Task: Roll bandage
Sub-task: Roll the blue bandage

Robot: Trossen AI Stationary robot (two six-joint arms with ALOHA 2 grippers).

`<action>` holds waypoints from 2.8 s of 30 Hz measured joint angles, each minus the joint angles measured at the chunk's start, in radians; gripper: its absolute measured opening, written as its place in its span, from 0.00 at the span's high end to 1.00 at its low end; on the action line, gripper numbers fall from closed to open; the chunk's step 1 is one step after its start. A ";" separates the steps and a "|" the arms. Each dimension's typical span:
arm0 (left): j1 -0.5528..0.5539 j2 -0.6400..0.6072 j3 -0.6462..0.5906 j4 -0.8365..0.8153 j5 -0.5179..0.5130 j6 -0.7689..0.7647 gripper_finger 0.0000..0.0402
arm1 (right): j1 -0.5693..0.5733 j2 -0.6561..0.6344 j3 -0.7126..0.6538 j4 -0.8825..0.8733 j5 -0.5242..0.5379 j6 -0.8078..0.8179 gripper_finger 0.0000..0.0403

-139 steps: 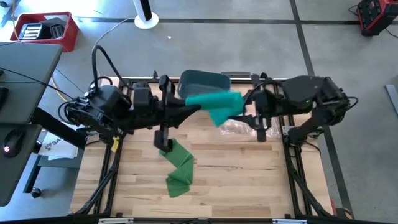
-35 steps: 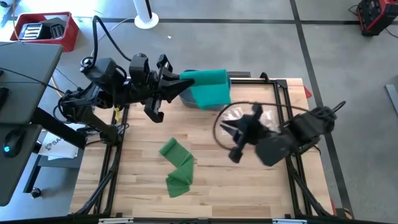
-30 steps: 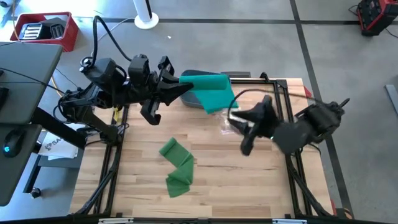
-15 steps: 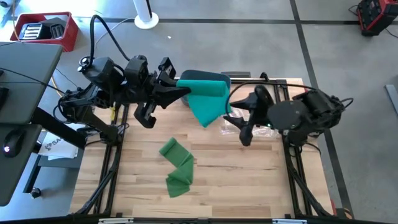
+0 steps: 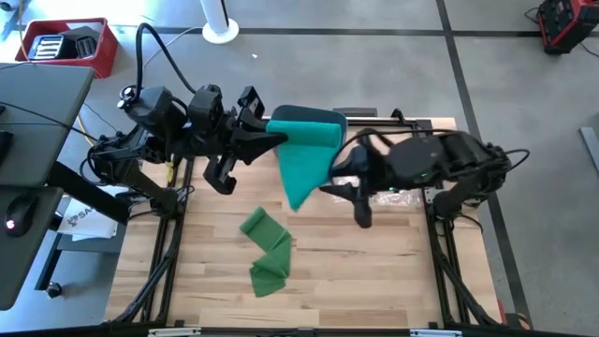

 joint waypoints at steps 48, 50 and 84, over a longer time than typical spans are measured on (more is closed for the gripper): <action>-0.001 0.054 -0.001 -0.436 -0.157 -0.012 0.99 | 0.197 -0.047 0.002 0.570 0.086 -0.166 1.00; 0.000 0.054 0.000 -0.435 -0.157 -0.011 0.99 | 0.207 -0.047 0.002 0.573 0.103 -0.165 1.00; -0.055 0.091 0.000 -0.255 0.013 -0.173 0.99 | 0.217 -0.046 0.002 0.023 0.600 0.271 0.99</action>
